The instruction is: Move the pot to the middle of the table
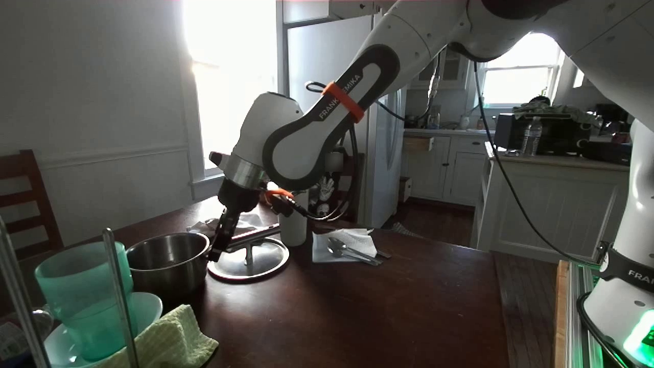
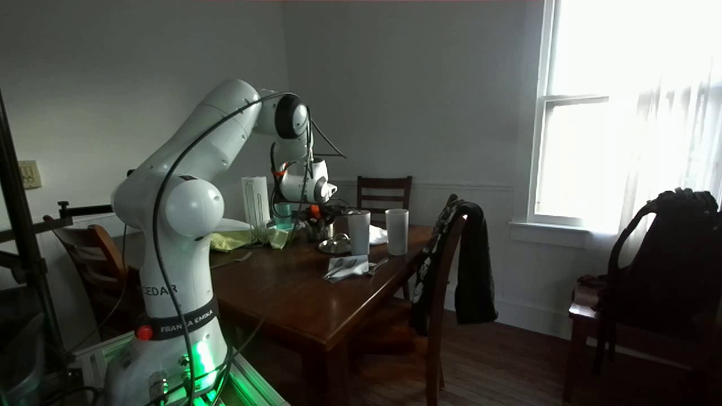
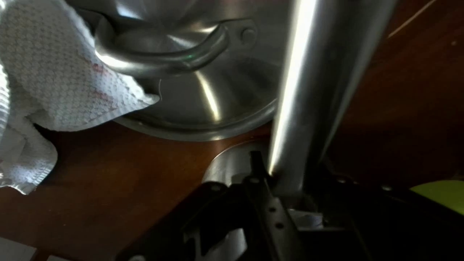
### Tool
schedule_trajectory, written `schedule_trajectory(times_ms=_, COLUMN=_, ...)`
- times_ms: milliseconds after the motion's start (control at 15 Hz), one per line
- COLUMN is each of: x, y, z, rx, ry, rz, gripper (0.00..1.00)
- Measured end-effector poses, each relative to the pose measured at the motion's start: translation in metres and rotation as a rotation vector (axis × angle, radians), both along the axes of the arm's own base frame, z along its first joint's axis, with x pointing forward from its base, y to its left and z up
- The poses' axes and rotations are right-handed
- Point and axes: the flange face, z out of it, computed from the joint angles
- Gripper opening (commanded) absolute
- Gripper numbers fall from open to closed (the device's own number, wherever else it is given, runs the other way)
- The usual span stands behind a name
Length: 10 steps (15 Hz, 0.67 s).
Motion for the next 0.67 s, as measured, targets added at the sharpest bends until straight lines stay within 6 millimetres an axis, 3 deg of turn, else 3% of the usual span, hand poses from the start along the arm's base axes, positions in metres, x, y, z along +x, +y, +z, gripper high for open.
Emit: schedule_trajectory(times_ms=667, x=0.0035, y=0.0078, z=0.0086, rx=0.018, ry=-0.02, rz=0.01, gripper=0.08)
